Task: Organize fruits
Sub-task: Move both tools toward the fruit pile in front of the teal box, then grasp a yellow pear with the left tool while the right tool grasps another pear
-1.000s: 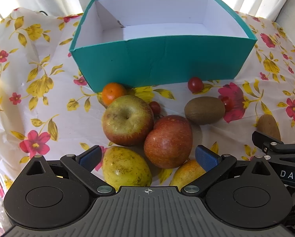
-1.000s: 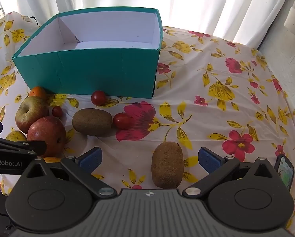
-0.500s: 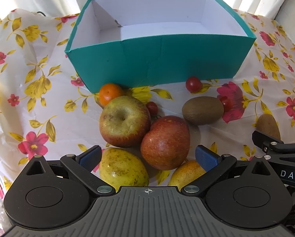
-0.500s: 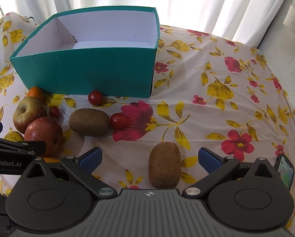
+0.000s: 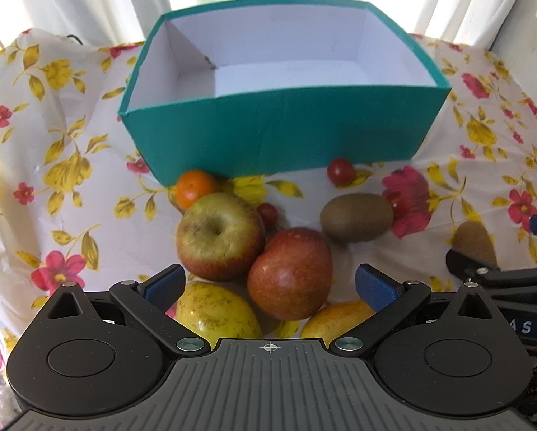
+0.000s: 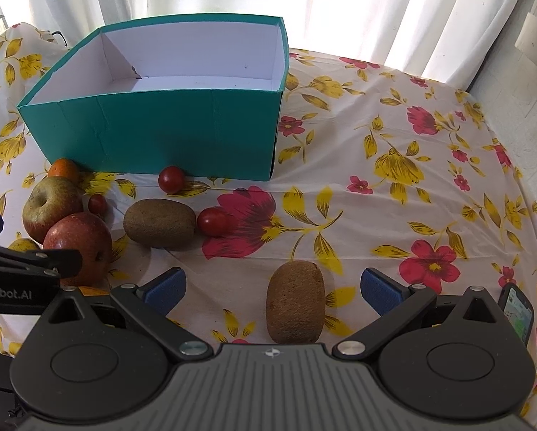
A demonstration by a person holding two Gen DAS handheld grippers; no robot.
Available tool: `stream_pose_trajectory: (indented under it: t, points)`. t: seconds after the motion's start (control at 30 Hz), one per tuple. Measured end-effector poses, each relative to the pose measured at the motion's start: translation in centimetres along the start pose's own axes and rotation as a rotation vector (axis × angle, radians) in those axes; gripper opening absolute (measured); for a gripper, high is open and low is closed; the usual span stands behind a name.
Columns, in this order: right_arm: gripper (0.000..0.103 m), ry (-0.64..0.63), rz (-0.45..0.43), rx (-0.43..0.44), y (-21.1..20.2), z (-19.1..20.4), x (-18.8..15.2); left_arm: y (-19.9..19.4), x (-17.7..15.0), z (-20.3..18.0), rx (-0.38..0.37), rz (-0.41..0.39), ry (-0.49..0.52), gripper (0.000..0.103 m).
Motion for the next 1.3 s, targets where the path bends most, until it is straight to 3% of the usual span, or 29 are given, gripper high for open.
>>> stream_pose_trajectory:
  t: [0.2,0.43,0.6,0.87,1.03,1.13,1.3]
  points:
    - [0.103,-0.003,-0.011,0.005,-0.3,-0.1,-0.1,0.0,0.1,-0.1,0.024,0.007,0.011,0.103]
    - [0.103,0.004,-0.020,0.015,-0.5,-0.3,0.0,-0.4,0.1,-0.2,0.000,-0.023,0.018,0.103]
    - [0.103,-0.001,-0.065,0.063,-1.2,-0.5,0.2,-1.1,0.2,0.7,0.011,-0.088,-0.020,0.103]
    - [0.103,0.004,-0.078,0.135,-1.4,-0.5,-0.2,-1.3,-0.4,0.4,0.017,-0.141,0.016,0.103]
    - [0.103,-0.021,-0.188,0.222,-2.6,-0.4,-0.3,-2.5,-1.5,0.9,0.025,-0.226,0.034,0.103]
    - [0.103,-0.037,-0.226,0.254,-2.9,-0.7,-0.6,-2.9,-2.4,1.3,0.098,-0.241,0.066,0.103]
    - [0.103,-0.018,-0.198,0.282,-2.5,-0.8,-1.5,-2.7,-4.4,2.4,0.095,-0.229,0.037,0.103]
Point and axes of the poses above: each gripper's, at about its wrist camera, not at the fingertips, and y roughly the way its jaws point, z to its left, x to its top, the point moved 7 cm from there along y, roughly the way its jaws point, and after that the axes turned 13 degrees about y, right-handed, at the moved point
